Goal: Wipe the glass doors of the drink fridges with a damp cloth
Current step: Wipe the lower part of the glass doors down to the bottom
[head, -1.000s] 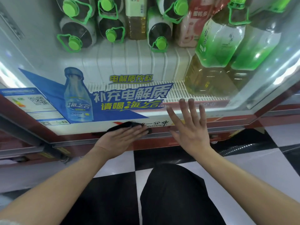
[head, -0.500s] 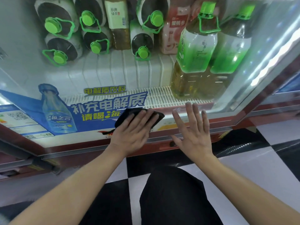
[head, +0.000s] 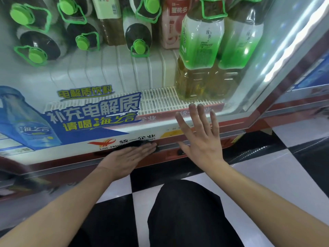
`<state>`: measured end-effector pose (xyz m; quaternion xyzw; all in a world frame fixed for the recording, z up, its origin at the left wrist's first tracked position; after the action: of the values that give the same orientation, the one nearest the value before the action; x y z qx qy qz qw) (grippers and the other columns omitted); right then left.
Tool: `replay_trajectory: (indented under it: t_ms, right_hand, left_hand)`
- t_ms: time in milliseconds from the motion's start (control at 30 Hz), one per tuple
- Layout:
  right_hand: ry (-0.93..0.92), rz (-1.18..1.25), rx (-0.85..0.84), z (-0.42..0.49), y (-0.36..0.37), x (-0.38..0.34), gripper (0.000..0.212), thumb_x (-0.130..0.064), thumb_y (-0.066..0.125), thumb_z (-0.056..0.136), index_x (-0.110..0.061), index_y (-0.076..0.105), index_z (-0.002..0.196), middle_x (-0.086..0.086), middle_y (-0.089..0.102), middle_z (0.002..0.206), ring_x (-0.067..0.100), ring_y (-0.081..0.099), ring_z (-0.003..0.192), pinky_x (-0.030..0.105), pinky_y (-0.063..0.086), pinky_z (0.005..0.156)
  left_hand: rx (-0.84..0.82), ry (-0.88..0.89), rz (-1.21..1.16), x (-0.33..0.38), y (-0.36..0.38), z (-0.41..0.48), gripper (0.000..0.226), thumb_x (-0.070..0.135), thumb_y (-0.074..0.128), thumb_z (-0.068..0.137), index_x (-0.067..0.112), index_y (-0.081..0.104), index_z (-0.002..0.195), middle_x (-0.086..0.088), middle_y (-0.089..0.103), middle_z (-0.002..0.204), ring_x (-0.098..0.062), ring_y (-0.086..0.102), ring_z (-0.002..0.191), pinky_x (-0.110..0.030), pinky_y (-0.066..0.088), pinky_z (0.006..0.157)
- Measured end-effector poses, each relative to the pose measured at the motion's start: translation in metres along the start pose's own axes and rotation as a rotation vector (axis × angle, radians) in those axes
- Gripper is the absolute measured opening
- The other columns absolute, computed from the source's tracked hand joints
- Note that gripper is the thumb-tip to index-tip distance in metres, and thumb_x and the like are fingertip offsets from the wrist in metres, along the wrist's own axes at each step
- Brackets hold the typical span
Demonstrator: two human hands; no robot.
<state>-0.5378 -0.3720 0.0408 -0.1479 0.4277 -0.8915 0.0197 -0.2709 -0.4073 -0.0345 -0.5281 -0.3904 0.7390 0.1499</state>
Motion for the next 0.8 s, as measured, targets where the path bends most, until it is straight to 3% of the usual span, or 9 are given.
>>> replay_trajectory:
  t_ms: [200,300,433,633,800]
  right_hand:
    - [0.009,0.007,0.014,-0.001,-0.007,-0.001,0.103,-0.038,0.073,0.081,-0.023,0.008,0.16,0.013,-0.001,0.163,0.03,0.004,0.154,0.054,0.011,0.123]
    - [0.054,0.025,0.022,-0.004,-0.01,0.008,0.103,-0.036,0.077,0.079,-0.022,0.013,0.159,0.017,0.006,0.162,0.032,0.003,0.153,0.053,0.009,0.124]
    - [0.128,0.046,0.026,-0.01,-0.01,0.024,0.104,-0.036,0.08,0.077,-0.022,0.017,0.158,0.02,0.006,0.161,0.033,-0.002,0.153,0.055,0.012,0.123]
    - [0.161,0.054,0.008,-0.017,-0.006,0.046,0.103,-0.035,0.079,0.077,-0.026,0.016,0.158,0.021,0.006,0.162,0.036,0.004,0.153,0.056,0.016,0.122]
    - [0.133,0.025,-0.006,-0.017,0.001,0.05,0.107,-0.033,0.077,0.076,-0.028,0.009,0.159,0.02,0.006,0.162,0.033,0.002,0.154,0.055,0.013,0.122]
  left_hand:
    - [-0.018,0.032,-0.034,-0.017,-0.019,0.002,0.076,0.023,0.043,0.095,0.01,0.003,0.158,-0.005,-0.009,0.166,-0.016,-0.01,0.152,-0.034,-0.014,0.122]
    - [0.117,-0.092,-0.01,-0.034,-0.048,0.026,0.065,0.026,0.038,0.098,0.015,0.016,0.158,-0.004,-0.004,0.167,-0.016,-0.006,0.153,-0.034,-0.011,0.123]
    - [0.371,-0.355,0.042,-0.038,-0.085,0.078,0.063,0.028,0.045,0.095,0.019,0.029,0.156,-0.006,-0.001,0.166,-0.018,-0.001,0.153,-0.034,-0.001,0.125]
    - [0.431,-0.464,0.054,-0.019,-0.082,0.11,0.073,0.035,0.047,0.094,0.015,0.017,0.158,-0.011,-0.007,0.166,-0.023,-0.005,0.153,-0.039,-0.001,0.124]
    - [0.288,-0.295,0.072,0.006,-0.055,0.107,0.08,0.033,0.043,0.093,0.014,0.002,0.158,-0.008,-0.015,0.165,-0.022,-0.014,0.152,-0.037,-0.01,0.123]
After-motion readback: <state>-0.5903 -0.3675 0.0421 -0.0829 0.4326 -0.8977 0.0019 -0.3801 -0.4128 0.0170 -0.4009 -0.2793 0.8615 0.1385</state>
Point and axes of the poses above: each hand's wrist, its own z-axis towards the middle knuckle, its own y-axis out of the palm, x = y × z, the point moved 2 cm from there along z, towards the middle knuckle
